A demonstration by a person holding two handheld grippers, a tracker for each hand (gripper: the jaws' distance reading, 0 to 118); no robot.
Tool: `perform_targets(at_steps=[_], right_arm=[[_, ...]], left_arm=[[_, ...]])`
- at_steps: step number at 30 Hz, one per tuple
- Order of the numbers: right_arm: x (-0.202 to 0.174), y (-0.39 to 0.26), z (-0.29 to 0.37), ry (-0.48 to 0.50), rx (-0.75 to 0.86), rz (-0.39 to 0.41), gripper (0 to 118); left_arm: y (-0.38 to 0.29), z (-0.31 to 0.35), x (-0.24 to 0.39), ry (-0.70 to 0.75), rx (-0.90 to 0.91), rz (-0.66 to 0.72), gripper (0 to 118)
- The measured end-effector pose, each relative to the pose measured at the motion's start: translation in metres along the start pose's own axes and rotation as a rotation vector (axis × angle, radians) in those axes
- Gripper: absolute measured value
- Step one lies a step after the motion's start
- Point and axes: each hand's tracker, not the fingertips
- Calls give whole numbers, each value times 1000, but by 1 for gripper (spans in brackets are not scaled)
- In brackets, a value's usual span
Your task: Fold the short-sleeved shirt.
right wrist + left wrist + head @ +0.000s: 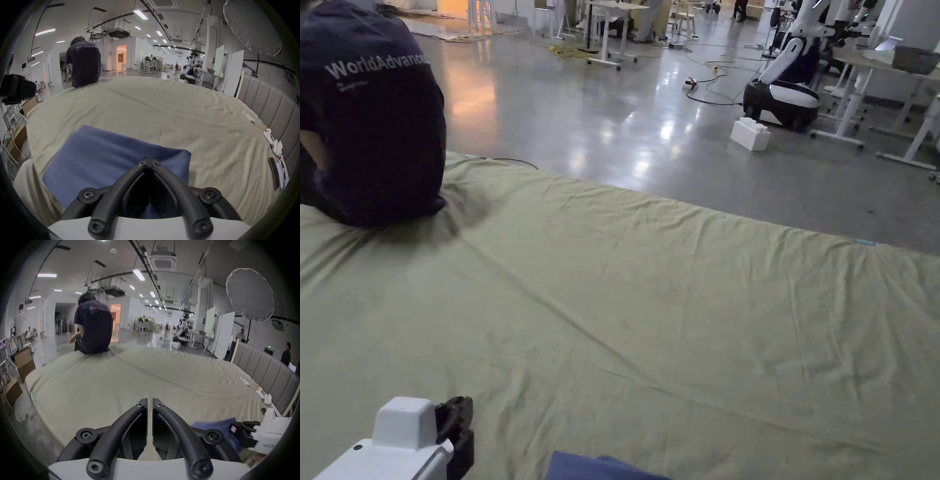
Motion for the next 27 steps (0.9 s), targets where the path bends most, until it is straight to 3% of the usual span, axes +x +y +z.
perform_targets(at_steps=[2,4,6,11,19,23,27], right_arm=[[1,-8,-12,-35,-28,10,1],[3,-12,-15,-51,-31,4,1],[7,-12,-18,-52,-33,-6,1],[15,-11,-24,-62,-52,-77,1],[14,-16,-23,-61,-40,-52,1],[14,-16,-21,-57,-37,-45,1],[15,-17,-21,-52,-30,-44,1]], left_arm=[[-6,-6,-9,-57,-94,19,22],[-9,-13,-14,-120,-181,39,63],[-13,-23,-17,-208,-254,54,87],[-23,-61,-18,-450,-438,152,89],[-60,-135,-16,-734,-743,422,87],[-80,-154,-15,-844,-789,545,86],[-84,-158,-5,-870,-754,603,62]])
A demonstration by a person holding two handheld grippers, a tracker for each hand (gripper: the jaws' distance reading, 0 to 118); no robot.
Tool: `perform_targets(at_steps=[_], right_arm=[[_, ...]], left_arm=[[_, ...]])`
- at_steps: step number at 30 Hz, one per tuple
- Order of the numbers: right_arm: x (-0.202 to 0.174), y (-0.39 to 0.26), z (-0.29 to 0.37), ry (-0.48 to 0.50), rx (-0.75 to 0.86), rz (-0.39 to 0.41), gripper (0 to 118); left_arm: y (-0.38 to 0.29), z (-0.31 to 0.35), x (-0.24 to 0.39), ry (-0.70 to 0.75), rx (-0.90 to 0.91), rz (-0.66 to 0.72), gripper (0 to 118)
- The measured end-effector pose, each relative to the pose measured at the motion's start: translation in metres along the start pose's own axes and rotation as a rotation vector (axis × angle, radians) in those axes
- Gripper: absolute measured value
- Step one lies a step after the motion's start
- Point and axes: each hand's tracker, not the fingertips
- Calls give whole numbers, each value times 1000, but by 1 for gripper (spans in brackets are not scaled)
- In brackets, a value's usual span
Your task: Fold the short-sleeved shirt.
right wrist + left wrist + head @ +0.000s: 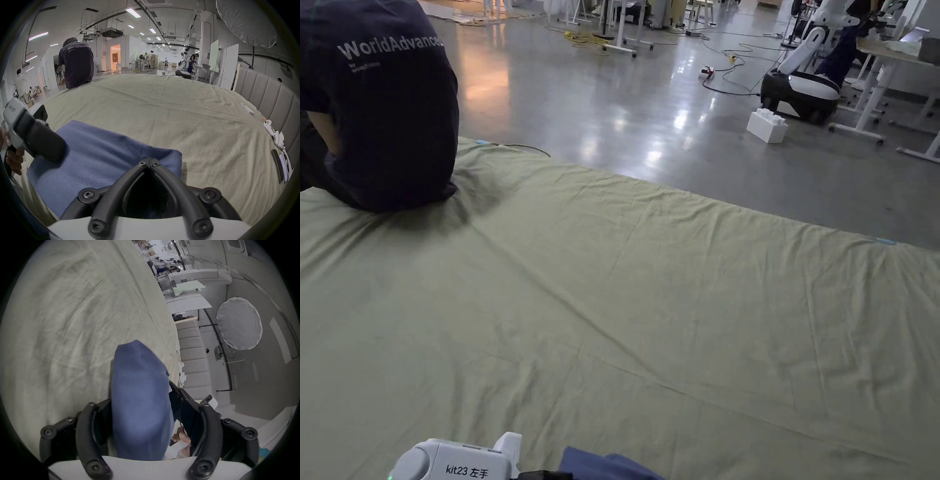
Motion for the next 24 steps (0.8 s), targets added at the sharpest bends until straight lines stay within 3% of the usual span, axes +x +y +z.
perform_targets(at_steps=[5,7,19,24], right_arm=[[2,-2,-1,-6,3,-8,1],[3,-3,0,-8,10,-17,1],[5,-1,-1,-60,34,29,1],[27,26,15,-49,80,-1,1]], left_arm=[[-2,-16,1,64,3,-68,31],[3,-16,-4,69,6,-52,26],[27,-2,34,22,-52,-94,23],[44,36,42,11,-22,-94,23]])
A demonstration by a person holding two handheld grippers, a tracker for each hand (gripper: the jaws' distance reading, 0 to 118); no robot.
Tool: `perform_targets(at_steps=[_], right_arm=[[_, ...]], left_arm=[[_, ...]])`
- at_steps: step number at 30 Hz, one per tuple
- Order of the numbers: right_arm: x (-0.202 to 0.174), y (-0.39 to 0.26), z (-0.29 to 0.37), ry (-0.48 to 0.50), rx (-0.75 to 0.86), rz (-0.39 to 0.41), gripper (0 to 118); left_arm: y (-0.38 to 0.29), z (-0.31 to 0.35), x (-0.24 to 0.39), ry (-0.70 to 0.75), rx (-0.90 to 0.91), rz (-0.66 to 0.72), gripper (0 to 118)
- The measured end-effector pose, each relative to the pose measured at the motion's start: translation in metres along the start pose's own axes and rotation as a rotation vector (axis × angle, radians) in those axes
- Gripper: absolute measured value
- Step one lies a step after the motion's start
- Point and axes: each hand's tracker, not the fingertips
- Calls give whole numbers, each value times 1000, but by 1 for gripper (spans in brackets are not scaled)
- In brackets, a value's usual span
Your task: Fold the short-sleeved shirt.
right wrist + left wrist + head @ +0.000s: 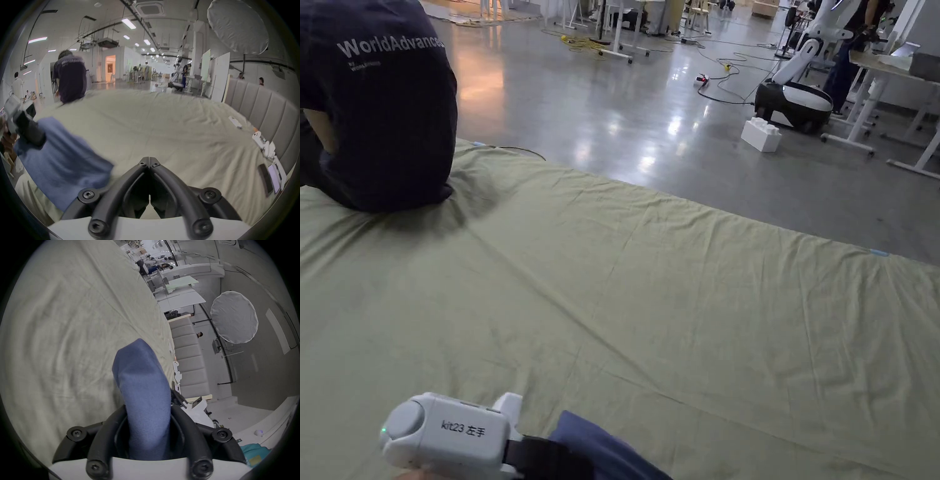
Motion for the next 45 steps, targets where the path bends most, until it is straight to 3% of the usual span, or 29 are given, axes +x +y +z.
perform_targets(at_steps=[12,18,27,31,32,33,34,35,42,45], right_arm=[[115,117,29,-211,257,-69,1],[147,144,37,-270,304,-60,1],[159,137,45,-309,303,-42,1],[155,129,44,-304,285,-44,1],[154,127,44,-307,288,-40,1],[154,125,43,-303,285,-43,1],[154,123,42,-298,273,-62,1],[154,122,41,-294,272,-65,1],[146,113,40,-266,261,-58,1],[144,110,39,-251,264,-58,1]], left_arm=[[43,154,-33,246,48,-18,23],[67,224,-28,386,113,-14,23],[94,302,-15,695,117,-28,25],[97,312,-18,832,116,-47,36],[97,309,-20,865,106,-52,42],[96,306,-21,901,105,-56,58],[96,304,-25,923,108,-64,66],[96,301,-25,962,106,-73,68],[94,295,-17,1260,169,-134,68],[87,285,-4,1267,242,-214,68]])
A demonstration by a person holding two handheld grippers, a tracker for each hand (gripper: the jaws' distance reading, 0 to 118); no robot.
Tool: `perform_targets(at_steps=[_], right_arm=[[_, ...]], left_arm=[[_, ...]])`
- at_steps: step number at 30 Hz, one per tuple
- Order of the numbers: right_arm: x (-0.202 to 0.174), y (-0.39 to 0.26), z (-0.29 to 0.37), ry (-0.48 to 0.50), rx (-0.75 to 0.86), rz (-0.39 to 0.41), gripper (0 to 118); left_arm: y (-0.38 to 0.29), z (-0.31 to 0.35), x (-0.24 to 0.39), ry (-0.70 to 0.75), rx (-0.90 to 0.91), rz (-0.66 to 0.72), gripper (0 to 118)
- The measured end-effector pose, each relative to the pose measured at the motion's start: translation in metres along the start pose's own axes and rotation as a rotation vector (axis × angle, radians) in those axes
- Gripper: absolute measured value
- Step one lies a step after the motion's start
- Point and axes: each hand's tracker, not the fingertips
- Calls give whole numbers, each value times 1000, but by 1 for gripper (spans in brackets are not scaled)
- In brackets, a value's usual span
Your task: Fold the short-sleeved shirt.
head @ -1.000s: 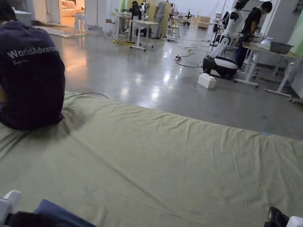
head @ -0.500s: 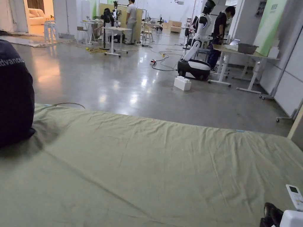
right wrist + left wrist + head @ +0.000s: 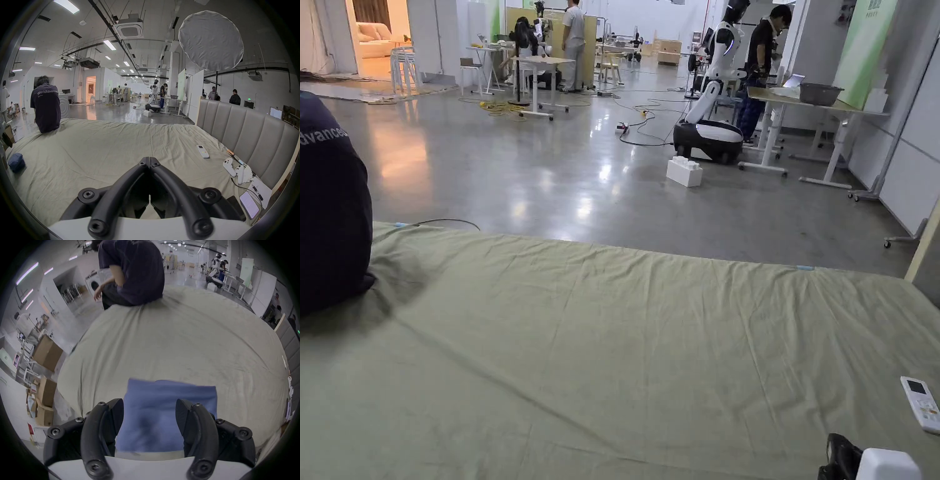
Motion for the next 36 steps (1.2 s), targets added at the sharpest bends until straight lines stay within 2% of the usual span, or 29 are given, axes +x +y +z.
perform_targets(at_steps=[4,9,12,14,18,21,25,26,27,29,30,31,33,36], right_arm=[[-3,-1,1,11,4,-11,1],[-9,-4,2,27,11,-31,1],[-13,-5,3,39,15,-36,1],[-15,-5,3,46,16,-39,1],[-19,-4,4,55,26,-32,1],[-19,-2,4,56,33,-34,1],[-20,-1,3,49,42,-32,1],[-19,-1,3,45,43,-35,1],[-19,-1,2,46,46,-38,1],[-19,0,2,44,48,-44,1],[-18,1,1,46,50,-44,1],[-19,1,1,45,53,-42,1],[-19,3,0,48,61,-32,1],[-19,6,0,50,68,-36,1]], left_arm=[[-21,19,47,13,141,-29,68],[-71,27,123,-191,323,-80,67],[-99,31,176,-249,386,-54,67],[-105,34,211,-292,503,-45,67],[-106,37,273,-268,605,-91,67],[-97,50,313,-284,658,-41,67],[-85,72,348,-275,756,-55,65],[-83,76,355,-275,761,-41,63],[-81,81,360,-271,780,-21,56],[-77,93,366,-296,815,25,27],[-76,97,370,-289,818,37,17],[-75,100,372,-286,827,45,16],[-70,105,377,-273,840,44,7],[-68,111,378,-297,856,27,3]])
